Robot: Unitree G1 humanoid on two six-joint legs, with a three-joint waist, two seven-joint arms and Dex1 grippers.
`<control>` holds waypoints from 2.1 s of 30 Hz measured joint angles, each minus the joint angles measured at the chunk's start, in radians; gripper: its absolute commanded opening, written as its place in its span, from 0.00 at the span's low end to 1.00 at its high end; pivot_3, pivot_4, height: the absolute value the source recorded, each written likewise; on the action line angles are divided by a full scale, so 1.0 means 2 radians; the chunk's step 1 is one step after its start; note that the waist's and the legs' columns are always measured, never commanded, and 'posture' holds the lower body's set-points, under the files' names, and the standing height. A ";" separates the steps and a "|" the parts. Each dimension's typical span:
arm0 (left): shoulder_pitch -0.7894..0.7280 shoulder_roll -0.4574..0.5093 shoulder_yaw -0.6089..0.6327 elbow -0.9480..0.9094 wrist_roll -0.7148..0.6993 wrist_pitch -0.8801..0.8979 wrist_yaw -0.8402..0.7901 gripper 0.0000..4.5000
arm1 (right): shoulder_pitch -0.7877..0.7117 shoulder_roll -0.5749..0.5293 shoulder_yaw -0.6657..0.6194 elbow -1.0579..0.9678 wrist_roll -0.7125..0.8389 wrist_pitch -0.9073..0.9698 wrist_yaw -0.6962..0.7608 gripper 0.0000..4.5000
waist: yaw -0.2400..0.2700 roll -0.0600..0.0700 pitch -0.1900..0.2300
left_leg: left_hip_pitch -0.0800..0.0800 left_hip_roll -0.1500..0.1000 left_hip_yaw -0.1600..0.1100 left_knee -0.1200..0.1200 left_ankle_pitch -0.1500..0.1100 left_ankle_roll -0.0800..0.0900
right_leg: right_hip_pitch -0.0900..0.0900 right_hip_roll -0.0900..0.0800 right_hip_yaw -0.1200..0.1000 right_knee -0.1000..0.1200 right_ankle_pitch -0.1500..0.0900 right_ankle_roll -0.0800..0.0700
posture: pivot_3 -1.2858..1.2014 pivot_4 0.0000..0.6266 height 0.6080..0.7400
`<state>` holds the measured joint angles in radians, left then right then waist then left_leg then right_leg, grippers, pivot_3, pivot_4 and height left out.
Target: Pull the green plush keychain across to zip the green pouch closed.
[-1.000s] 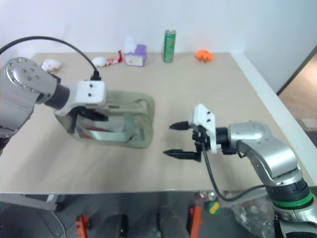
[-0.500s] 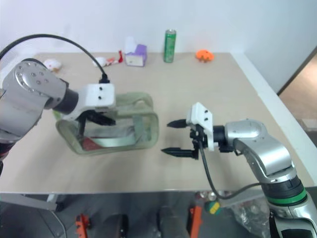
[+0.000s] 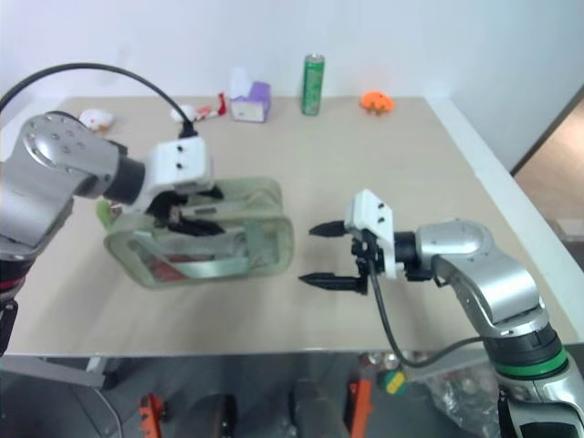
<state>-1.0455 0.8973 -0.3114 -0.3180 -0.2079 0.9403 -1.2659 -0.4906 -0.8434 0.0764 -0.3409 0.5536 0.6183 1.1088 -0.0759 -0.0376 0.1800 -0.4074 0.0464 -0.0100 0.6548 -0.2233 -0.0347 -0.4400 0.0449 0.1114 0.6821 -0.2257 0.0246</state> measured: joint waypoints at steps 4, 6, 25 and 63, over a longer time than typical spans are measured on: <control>0.014 -0.002 0.056 0.003 -0.028 -0.039 0.002 0.74 | -0.015 -0.001 -0.002 0.017 -0.001 -0.001 0.002 1.00 | 0.000 0.000 0.000 | 0.000 0.000 0.000 0.000 0.000 0.000 | 0.000 0.000 0.000 0.000 0.000 0.000 | 0.52 0.24 1.00; 0.039 -0.020 0.103 0.011 -0.061 -0.049 0.012 0.74 | -0.028 0.007 -0.003 0.028 -0.001 -0.004 0.000 1.00 | 0.000 0.000 0.000 | 0.000 0.000 0.000 0.000 0.000 0.000 | 0.000 0.000 0.000 0.000 0.000 0.000 | 0.52 0.24 1.00; 0.214 -0.043 0.348 0.007 -0.234 -0.034 0.120 0.74 | -0.109 0.083 0.025 0.073 -0.034 -0.031 -0.008 1.00 | -0.001 0.000 0.000 | 0.000 0.001 0.000 0.000 0.000 0.000 | 0.000 0.000 0.000 0.000 0.000 0.000 | 0.52 0.24 1.00; 0.545 -0.013 0.500 -0.185 -0.544 -0.037 0.209 0.75 | -0.114 0.134 0.055 0.097 -0.067 -0.055 -0.012 0.33 | -0.002 0.001 0.000 | 0.001 0.001 0.001 -0.001 0.000 0.000 | -0.001 0.000 0.000 0.000 -0.002 -0.004 | 0.52 0.24 1.00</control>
<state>0.0442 0.8705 0.6886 -0.6878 -1.2950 0.8664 -0.8487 -0.7189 -0.5752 0.1868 -0.1465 0.4200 0.5089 1.0854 -0.0800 -0.0365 0.1809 -0.4049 0.0489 -0.0073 0.6521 -0.2234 -0.0352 -0.4410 0.0446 0.1117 0.6825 -0.2290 0.0170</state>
